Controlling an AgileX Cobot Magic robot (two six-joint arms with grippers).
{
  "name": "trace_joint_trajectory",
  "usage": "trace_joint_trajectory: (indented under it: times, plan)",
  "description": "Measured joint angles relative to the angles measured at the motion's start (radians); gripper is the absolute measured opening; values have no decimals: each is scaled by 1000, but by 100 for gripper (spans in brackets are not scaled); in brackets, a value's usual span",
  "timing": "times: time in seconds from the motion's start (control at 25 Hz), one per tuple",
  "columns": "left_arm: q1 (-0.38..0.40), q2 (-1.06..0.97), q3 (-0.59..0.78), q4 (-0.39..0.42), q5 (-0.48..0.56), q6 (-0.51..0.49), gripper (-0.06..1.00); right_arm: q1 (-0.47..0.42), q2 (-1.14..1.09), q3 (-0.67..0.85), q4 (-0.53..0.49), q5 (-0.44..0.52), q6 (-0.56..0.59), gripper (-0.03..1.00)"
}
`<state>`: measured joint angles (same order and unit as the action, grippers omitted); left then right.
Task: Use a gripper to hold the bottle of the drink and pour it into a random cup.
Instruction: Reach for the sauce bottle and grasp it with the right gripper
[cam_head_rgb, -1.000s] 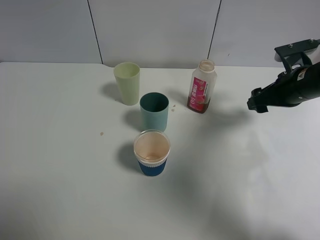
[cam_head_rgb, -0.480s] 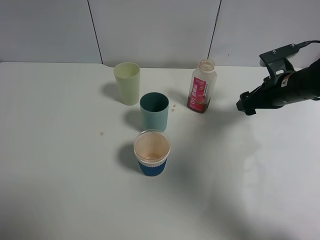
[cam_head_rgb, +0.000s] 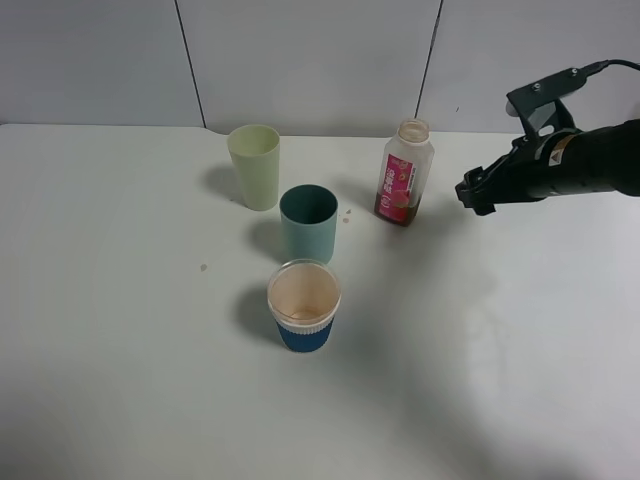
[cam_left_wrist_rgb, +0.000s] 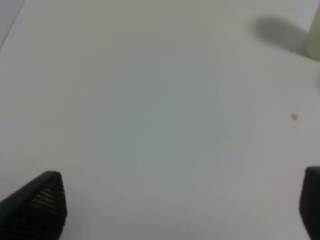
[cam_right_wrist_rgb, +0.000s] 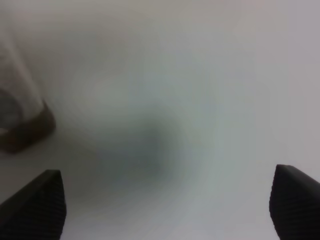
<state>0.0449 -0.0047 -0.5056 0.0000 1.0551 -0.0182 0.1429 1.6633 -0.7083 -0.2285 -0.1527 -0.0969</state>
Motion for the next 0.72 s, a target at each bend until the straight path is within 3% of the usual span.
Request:
trace_joint_trajectory:
  times: [0.08,0.2,0.36,0.56,0.72]
  plan:
    - [0,0,0,0,0,0,93,1,0,0,-58,-1,31,81]
    - [0,0,0,0,0,0,93,1,0,0,-205,-2,164,81]
    - [0,0,0,0,0,0,93,1,0,0,-523,-34,466,81]
    - [0,0,0,0,0,0,93,1,0,0,-944,-174,820,81]
    - [0,0,0,0,0,0,93,0,0,0,-1064,-231,889,81]
